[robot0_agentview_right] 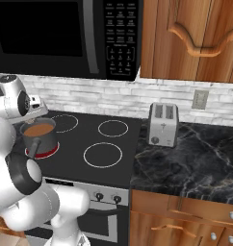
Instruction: Pick up the sugar cube(s) and place them in the saucepan with hot chocolate.
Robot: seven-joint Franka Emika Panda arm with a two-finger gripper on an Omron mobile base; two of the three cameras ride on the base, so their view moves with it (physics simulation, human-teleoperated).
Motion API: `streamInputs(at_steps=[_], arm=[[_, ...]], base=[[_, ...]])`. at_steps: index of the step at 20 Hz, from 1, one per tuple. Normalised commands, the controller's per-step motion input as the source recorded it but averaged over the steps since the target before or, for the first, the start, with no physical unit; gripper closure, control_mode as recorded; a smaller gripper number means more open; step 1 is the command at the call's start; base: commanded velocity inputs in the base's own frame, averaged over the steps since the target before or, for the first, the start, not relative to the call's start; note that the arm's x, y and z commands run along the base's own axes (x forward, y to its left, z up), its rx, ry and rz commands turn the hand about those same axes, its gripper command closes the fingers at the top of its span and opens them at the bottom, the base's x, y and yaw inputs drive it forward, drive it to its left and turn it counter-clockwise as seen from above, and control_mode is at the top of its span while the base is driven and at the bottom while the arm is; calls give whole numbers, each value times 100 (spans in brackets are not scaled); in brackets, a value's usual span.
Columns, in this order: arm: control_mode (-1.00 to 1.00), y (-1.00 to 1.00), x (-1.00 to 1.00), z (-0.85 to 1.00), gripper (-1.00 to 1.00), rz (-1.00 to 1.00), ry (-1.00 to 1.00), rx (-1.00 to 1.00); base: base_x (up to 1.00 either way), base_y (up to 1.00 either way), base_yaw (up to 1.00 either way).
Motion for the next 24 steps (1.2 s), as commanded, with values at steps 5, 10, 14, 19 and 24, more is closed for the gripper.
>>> streamInputs(at_steps=[5,10,14,19,24], arm=[[-100,2,14,-19,100,-1,0,5],[-100,10,13,-22,100,0,0,4],[-100,19,18,-31,100,0,3,1],[-100,10,9,-9,100,0,2,-1],[-100,0,0,0,100,0,0,-2]], base=[[0,0,0],[0,0,0],[0,0,0],[0,0,0],[0,0,0]])
